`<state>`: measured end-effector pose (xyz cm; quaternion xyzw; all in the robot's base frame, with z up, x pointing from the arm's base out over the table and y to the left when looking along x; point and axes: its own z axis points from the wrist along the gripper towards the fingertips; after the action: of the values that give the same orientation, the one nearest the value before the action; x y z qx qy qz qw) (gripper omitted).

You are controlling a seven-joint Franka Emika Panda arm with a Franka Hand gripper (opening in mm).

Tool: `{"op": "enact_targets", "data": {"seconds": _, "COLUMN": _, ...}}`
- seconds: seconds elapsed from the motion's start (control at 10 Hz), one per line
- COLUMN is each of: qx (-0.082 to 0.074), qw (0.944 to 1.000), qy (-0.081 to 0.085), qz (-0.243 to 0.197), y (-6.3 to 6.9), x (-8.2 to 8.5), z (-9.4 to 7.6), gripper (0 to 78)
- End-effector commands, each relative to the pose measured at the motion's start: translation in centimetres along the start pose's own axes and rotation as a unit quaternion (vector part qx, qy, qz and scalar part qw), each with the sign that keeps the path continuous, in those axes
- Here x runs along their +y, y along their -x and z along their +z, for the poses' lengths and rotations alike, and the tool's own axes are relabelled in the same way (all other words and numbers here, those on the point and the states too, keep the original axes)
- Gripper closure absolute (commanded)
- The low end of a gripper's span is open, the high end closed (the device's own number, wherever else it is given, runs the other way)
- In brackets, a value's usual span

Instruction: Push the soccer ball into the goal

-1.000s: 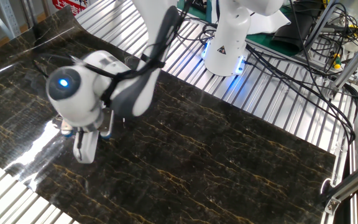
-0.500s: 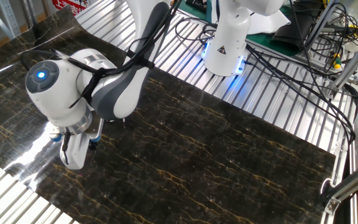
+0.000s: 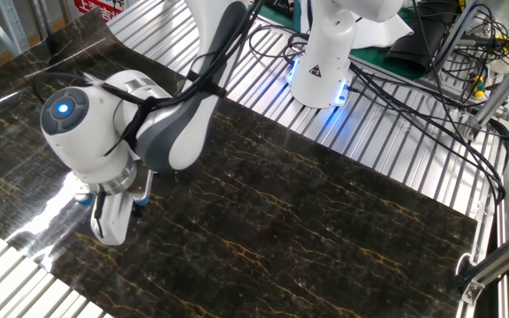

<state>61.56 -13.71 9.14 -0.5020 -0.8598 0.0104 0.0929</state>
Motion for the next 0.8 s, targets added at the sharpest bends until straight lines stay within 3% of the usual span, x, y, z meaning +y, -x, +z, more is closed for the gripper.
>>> {"op": "enact_targets", "data": {"seconds": 0.1, "qx": -0.001, "qw": 0.9999, "qy": 0.001, "qz": -0.011, "y": -0.6, "x": 0.4, "z": -0.6, "gripper": 76.4}}
{"op": "enact_targets", "data": {"seconds": 0.5, "qx": 0.006, "qw": 0.9996, "qy": 0.004, "qz": -0.026, "y": -1.4, "x": 1.3, "z": -1.3, "gripper": 76.4}}
{"op": "enact_targets", "data": {"seconds": 0.8, "qx": 0.008, "qw": 0.9988, "qy": 0.004, "qz": -0.048, "y": -2.7, "x": 2.8, "z": -3.0, "gripper": 76.4}}
